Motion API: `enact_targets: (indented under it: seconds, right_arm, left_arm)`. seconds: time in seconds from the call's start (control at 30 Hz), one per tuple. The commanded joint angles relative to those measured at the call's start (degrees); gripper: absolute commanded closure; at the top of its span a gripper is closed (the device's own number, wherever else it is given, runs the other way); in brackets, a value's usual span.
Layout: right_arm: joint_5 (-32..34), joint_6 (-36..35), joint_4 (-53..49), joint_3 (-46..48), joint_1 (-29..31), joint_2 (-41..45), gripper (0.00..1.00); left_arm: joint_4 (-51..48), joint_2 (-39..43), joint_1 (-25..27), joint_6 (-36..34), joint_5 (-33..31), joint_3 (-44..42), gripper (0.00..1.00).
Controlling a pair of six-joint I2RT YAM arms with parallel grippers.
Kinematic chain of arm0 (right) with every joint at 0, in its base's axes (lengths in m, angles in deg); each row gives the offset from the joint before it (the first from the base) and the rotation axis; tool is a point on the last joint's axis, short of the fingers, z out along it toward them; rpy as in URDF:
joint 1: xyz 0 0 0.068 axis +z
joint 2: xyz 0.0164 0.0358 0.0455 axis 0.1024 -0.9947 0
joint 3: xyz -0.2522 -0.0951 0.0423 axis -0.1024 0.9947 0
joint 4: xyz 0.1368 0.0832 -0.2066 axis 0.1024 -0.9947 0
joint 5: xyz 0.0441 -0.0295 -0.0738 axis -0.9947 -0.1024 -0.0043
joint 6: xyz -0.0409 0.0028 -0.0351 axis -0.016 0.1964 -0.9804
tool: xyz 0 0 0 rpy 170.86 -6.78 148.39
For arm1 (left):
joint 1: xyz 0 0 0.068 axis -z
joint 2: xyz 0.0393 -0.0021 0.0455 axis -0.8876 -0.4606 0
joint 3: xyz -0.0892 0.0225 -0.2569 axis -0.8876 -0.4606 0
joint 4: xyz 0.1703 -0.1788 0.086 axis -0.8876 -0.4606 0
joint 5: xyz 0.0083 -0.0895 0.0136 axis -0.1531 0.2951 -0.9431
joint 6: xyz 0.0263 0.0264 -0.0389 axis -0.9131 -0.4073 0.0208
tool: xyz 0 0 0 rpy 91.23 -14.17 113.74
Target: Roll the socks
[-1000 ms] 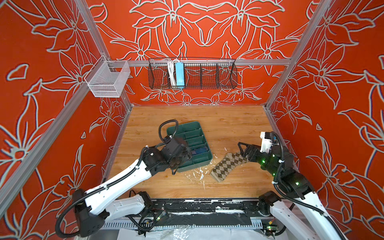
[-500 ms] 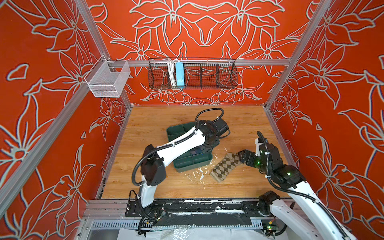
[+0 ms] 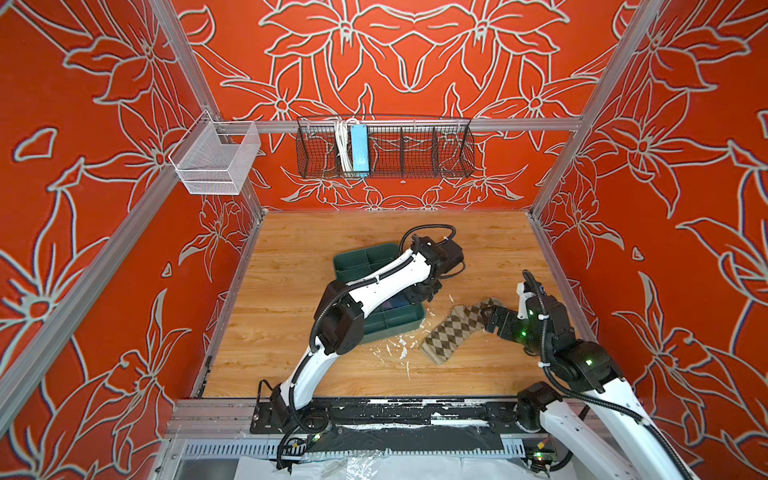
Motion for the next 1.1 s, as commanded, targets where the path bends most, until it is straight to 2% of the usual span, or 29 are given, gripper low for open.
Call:
enact_targets:
  seconds: [0.0, 0.3, 0.43, 0.5, 0.7, 0.83, 1.07]
  right_arm:
    - [0.8, -0.39, -0.36, 0.42, -0.32, -0.29, 0.05]
    - [-0.02, -1.45, 0.36, 1.09, -0.32, -1.68, 0.05]
    - [0.07, -1.62, 0.62, 1.32, -0.32, -1.73, 0.05]
    - [0.03, -1.7, 0.87, 1.54, -0.32, -1.88, 0.05]
    - [0.11, -1.82, 0.97, 1.65, -0.34, -2.7, 0.05]
    - [-0.17, -1.37, 1.2, 1.96, -0.32, -3.33, 0.05]
    - [-4.26, -1.71, 3.13, 2.35, -0.32, -5.1, 0.06]
  left_arm:
    - [-0.81, -1.83, -0.28, -2.11, -0.13, 1.44, 0.6]
    - [0.33, -5.82, -0.63, -4.43, 1.72, 4.51, 0.61]
    - [-1.63, -7.35, -0.78, -4.24, 1.35, 6.58, 0.83]
    - [-2.08, -7.31, -0.81, -4.48, 1.14, 6.63, 0.9]
    - [-7.06, -6.04, -0.74, -6.07, -2.14, 5.81, 0.95]
    - [-9.88, -3.33, -0.72, -11.0, -5.07, 1.93, 1.0]
    - [-4.23, 8.04, -0.87, -26.04, -8.65, -15.4, 1.0]
